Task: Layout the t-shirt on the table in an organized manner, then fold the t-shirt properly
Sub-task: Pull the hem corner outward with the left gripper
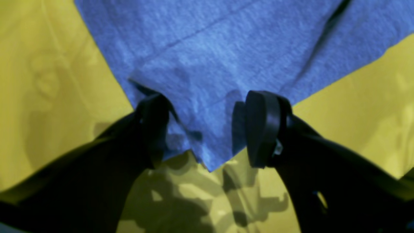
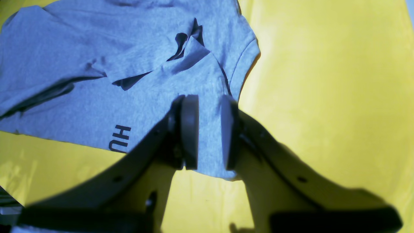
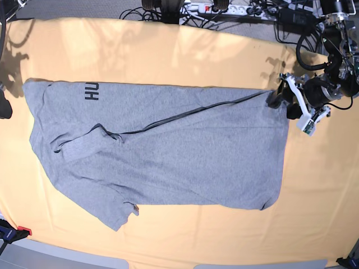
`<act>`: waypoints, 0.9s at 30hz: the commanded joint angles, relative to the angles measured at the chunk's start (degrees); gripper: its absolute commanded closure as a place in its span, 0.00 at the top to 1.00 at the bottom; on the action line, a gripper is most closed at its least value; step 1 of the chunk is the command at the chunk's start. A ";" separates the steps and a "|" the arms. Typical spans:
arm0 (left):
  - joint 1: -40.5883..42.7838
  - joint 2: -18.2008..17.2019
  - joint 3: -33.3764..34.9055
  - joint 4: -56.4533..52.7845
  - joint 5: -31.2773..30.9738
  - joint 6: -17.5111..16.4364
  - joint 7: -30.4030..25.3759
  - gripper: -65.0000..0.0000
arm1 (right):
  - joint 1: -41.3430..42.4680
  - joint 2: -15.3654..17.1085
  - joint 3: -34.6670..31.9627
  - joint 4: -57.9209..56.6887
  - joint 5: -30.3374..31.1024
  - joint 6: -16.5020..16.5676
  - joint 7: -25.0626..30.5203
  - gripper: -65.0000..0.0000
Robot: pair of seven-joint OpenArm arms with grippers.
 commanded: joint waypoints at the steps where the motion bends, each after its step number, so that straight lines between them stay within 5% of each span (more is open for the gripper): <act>1: -0.76 -0.98 -0.46 0.66 -0.50 -0.17 -1.46 0.59 | 0.59 1.49 0.33 0.92 1.66 0.30 1.28 0.21; 11: -0.76 -0.96 -0.46 0.66 2.08 1.09 -2.73 0.58 | 0.59 1.49 0.33 0.90 1.66 0.30 1.28 0.21; 13: -0.76 -0.98 -0.46 0.66 2.08 1.16 -2.71 0.48 | 0.59 1.49 0.33 0.90 1.68 0.30 1.28 0.21; 18: -0.76 -0.98 -0.46 0.66 2.08 1.68 -2.71 0.00 | 0.59 1.49 0.33 0.90 1.66 0.30 1.28 0.21; 27: -1.60 -1.53 -0.48 0.72 0.11 1.95 -2.27 0.00 | 0.59 1.49 0.33 0.92 1.66 0.30 1.28 0.21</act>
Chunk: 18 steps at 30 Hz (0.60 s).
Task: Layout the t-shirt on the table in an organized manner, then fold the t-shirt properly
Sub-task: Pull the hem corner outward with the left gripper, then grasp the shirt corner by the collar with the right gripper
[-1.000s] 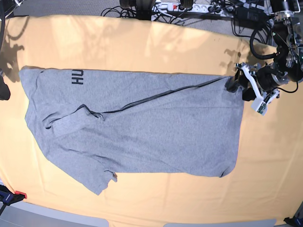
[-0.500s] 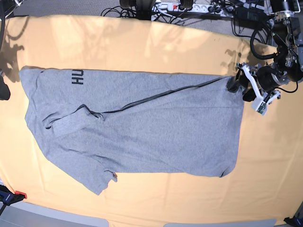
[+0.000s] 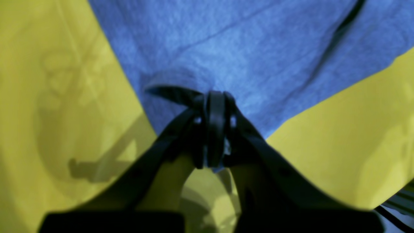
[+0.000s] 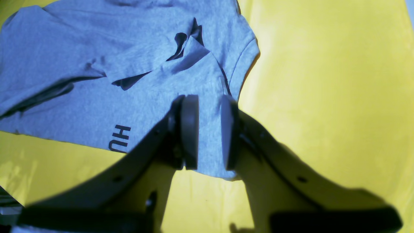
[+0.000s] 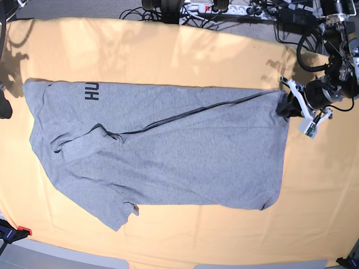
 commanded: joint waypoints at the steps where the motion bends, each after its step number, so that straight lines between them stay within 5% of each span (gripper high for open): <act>1: -0.94 -1.51 -0.48 0.74 -0.94 0.22 -1.07 0.00 | 0.61 1.49 0.33 0.90 1.66 0.30 1.28 0.21; 18: -8.35 -1.86 -0.48 0.74 -1.03 0.26 -3.85 0.00 | 0.61 1.49 0.33 0.92 1.66 0.30 1.28 0.21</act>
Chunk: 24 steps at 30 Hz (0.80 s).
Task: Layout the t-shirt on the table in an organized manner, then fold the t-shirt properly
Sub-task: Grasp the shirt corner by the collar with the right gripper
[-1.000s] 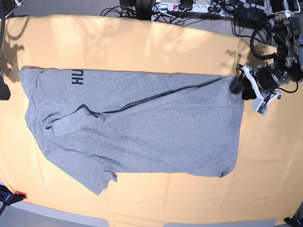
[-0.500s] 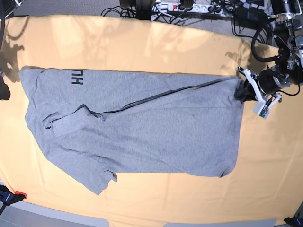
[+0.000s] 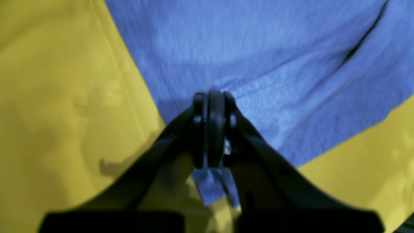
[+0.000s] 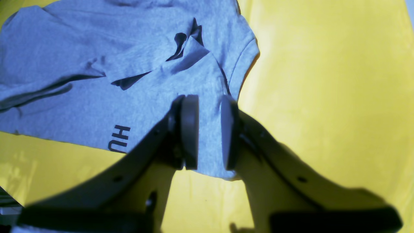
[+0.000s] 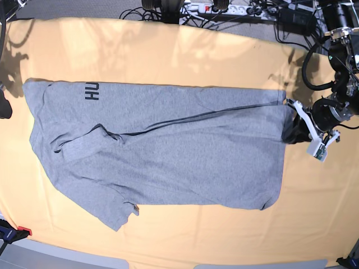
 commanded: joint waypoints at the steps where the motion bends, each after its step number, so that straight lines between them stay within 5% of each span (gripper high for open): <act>1: -0.79 -0.98 -0.44 0.76 -0.83 0.24 -2.14 0.00 | 0.59 1.49 0.33 0.92 1.66 0.30 1.28 0.21; 9: -0.72 0.13 -0.44 0.74 5.27 0.63 -4.26 0.00 | 0.59 1.49 0.33 0.92 1.66 0.30 1.28 0.21; 11: -0.72 0.63 -0.44 0.70 9.11 3.96 -4.92 0.00 | 0.59 1.49 0.33 0.92 1.68 0.30 1.28 0.21; 16: -0.74 2.60 -0.44 0.70 18.80 18.88 -10.03 0.00 | 0.59 1.49 0.33 0.90 1.68 0.30 1.28 0.21; 21: -0.74 2.97 -0.44 0.70 18.78 19.93 -10.36 0.36 | 0.59 1.49 0.33 0.92 1.68 0.30 1.28 0.21; 24: -0.74 2.97 -0.44 0.70 18.34 19.08 -9.90 0.44 | 0.59 1.49 0.33 0.90 1.68 0.30 1.28 0.21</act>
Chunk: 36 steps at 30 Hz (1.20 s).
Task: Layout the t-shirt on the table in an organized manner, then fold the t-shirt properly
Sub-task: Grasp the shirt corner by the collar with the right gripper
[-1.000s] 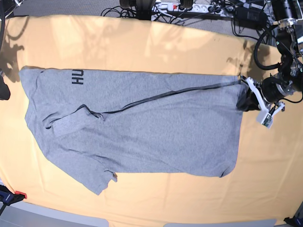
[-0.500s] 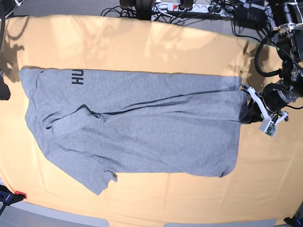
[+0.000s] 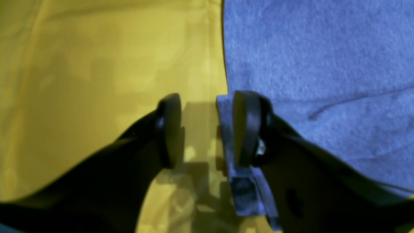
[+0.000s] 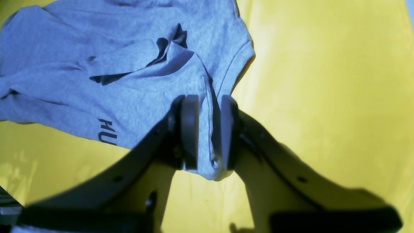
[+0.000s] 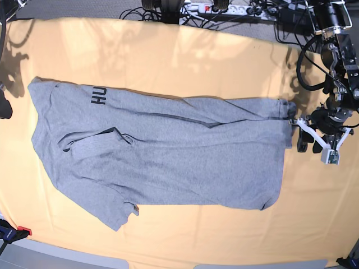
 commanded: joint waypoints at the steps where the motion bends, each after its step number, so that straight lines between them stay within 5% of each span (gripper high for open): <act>1: -0.79 -1.11 -0.46 0.85 -0.98 -1.22 -0.70 0.44 | 0.59 1.49 0.33 0.90 1.68 0.30 1.28 0.21; 10: -0.79 -2.34 -0.46 0.85 -12.04 -11.91 8.72 0.44 | -0.02 1.49 -2.99 0.90 6.16 0.30 1.28 0.21; 12: -0.79 -2.89 -0.46 0.85 -12.92 -12.09 8.66 0.44 | -1.11 1.44 -7.63 0.90 5.73 0.30 1.28 0.25; 17: -0.68 -3.82 -0.46 0.85 -12.87 -12.07 8.41 0.44 | -1.14 1.18 -17.46 0.90 -0.33 0.30 1.28 0.60; 23: 0.85 -4.26 -0.46 0.85 -12.35 -12.02 8.35 0.44 | -1.18 1.14 -20.24 0.11 -21.22 0.30 19.23 0.62; 36: 2.25 -4.13 -0.46 0.85 -12.33 -12.02 8.39 0.44 | -1.16 0.83 -20.46 -11.32 -22.43 0.30 23.37 0.61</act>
